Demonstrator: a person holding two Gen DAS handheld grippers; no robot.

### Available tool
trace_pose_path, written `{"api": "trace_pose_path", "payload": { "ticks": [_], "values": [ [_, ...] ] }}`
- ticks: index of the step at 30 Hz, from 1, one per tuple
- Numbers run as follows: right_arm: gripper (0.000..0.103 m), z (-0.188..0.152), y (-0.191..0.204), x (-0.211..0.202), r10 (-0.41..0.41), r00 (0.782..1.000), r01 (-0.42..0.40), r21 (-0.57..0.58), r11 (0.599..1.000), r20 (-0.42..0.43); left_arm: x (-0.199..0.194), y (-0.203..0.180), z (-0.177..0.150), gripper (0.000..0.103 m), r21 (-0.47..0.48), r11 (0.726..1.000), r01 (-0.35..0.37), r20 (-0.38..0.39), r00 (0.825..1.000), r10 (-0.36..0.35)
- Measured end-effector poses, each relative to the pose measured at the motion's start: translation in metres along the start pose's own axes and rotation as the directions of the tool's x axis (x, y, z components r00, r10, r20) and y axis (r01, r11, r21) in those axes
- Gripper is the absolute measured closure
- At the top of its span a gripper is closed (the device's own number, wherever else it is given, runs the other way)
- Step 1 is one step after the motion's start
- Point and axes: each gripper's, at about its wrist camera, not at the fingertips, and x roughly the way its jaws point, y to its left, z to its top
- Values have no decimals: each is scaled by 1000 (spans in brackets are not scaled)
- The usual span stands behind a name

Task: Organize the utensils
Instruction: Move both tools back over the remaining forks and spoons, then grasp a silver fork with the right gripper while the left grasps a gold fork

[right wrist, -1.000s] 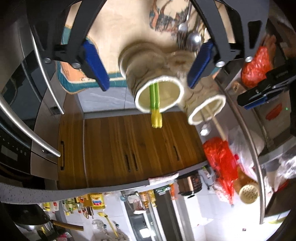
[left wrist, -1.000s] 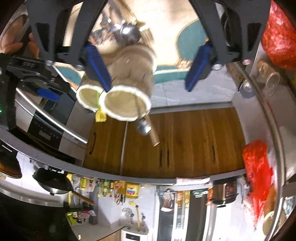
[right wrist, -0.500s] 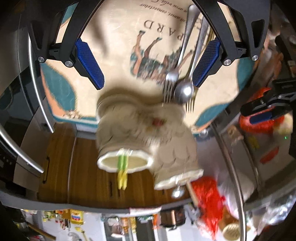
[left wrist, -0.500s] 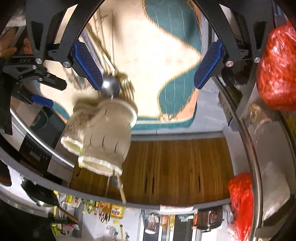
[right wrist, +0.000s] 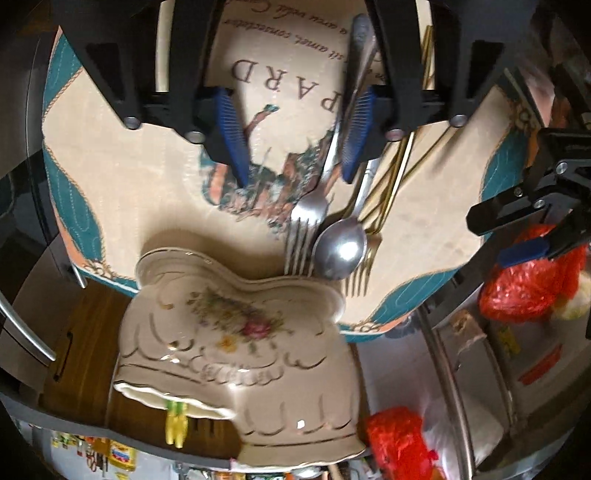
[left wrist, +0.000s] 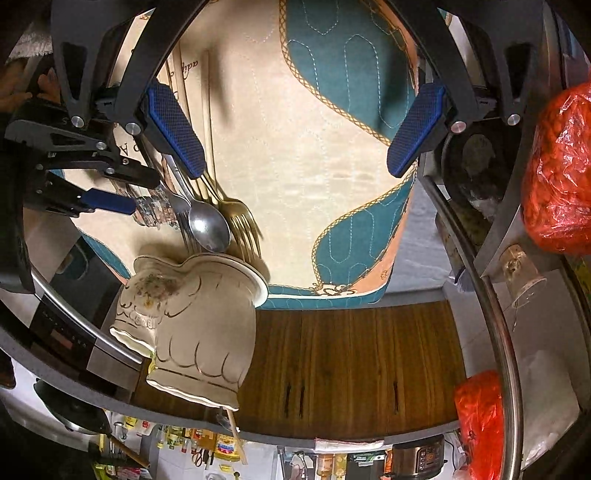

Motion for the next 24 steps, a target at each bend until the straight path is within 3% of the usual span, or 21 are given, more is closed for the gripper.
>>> {"api": "trace_pose_path", "payload": {
  "ticks": [3, 11, 15, 24],
  "values": [
    [71, 0, 5, 4, 5, 1000, -5, -7, 1000, -26, 0, 0, 0, 6, -2, 1000, 2, 0, 1000, -2],
    [79, 3, 14, 11, -14, 999, 13, -10, 1000, -43, -1, -5, -1, 6, -3, 1000, 18, 0, 1000, -18],
    [92, 3, 17, 13, -10, 999, 9, -14, 1000, -36, 1, -8, -1, 6, 2, 1000, 17, -3, 1000, -17],
    [97, 0, -4, -3, 18, 999, -20, 62, 998, 29, 12, -19, 3, 6, 4, 999, 36, -37, 999, -35]
  ]
}}
